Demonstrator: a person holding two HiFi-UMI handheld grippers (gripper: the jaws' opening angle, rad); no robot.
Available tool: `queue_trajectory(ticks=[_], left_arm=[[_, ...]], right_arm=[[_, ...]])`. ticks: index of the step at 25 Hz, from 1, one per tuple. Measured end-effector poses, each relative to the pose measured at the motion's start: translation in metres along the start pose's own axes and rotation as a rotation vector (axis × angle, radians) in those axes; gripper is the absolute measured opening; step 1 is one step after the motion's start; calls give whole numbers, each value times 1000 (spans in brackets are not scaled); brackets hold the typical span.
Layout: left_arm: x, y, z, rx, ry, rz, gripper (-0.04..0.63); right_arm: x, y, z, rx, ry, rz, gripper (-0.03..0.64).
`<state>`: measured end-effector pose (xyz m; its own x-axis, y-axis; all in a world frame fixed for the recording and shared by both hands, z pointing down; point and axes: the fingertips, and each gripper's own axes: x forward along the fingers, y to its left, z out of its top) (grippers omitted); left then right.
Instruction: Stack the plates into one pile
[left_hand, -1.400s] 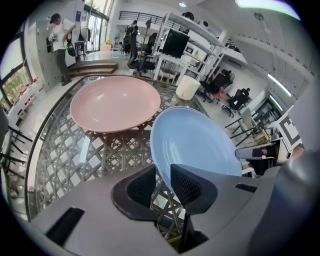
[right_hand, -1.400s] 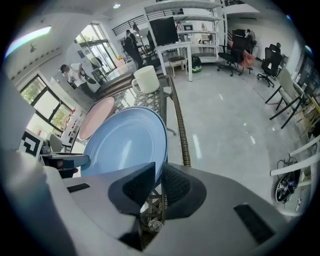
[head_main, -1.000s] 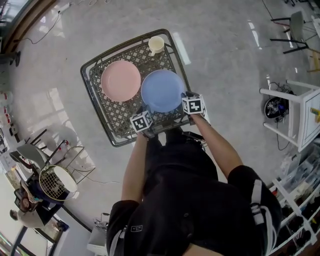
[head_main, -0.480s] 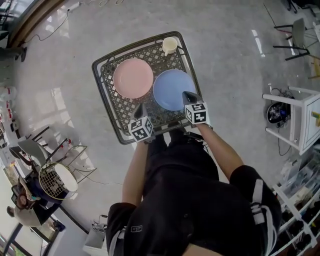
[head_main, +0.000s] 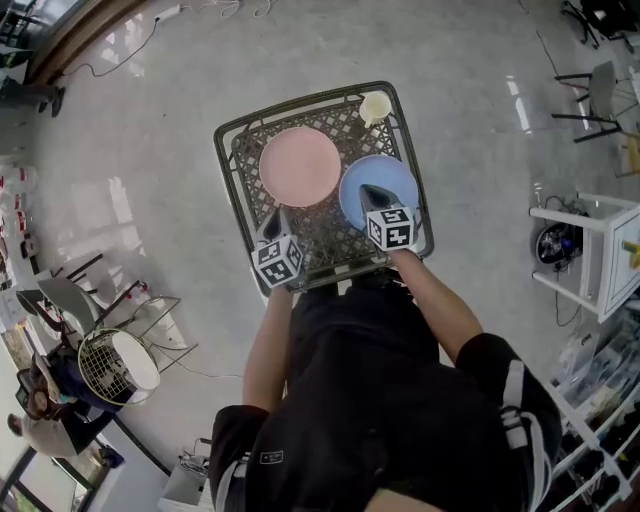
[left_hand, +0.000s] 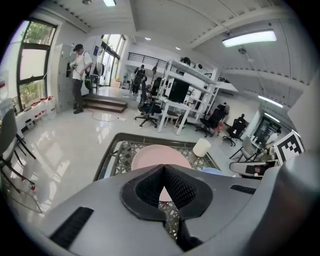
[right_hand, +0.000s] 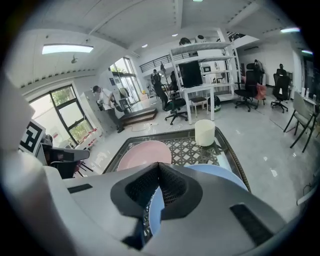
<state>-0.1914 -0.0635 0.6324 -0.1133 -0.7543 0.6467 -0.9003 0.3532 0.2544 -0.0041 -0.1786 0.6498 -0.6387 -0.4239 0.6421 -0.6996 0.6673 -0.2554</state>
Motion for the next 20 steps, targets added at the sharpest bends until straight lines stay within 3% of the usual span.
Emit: queue_trajectory(ticks=[7,14,16,20], left_arm=[[31,37,9,-12,24,2,15],[70,62,-1,-43,103,-4,17],[81,70,-5,-59,130,-9,19],[97,77,-32,-103,217,-19,112]], right_arm=[[52,15,14,-23,51,6,9],[99,7,7,-18,170,-27,12],[113,4,1,-13,213,-28,65],[127,-9,-19,12,288,-53,100]])
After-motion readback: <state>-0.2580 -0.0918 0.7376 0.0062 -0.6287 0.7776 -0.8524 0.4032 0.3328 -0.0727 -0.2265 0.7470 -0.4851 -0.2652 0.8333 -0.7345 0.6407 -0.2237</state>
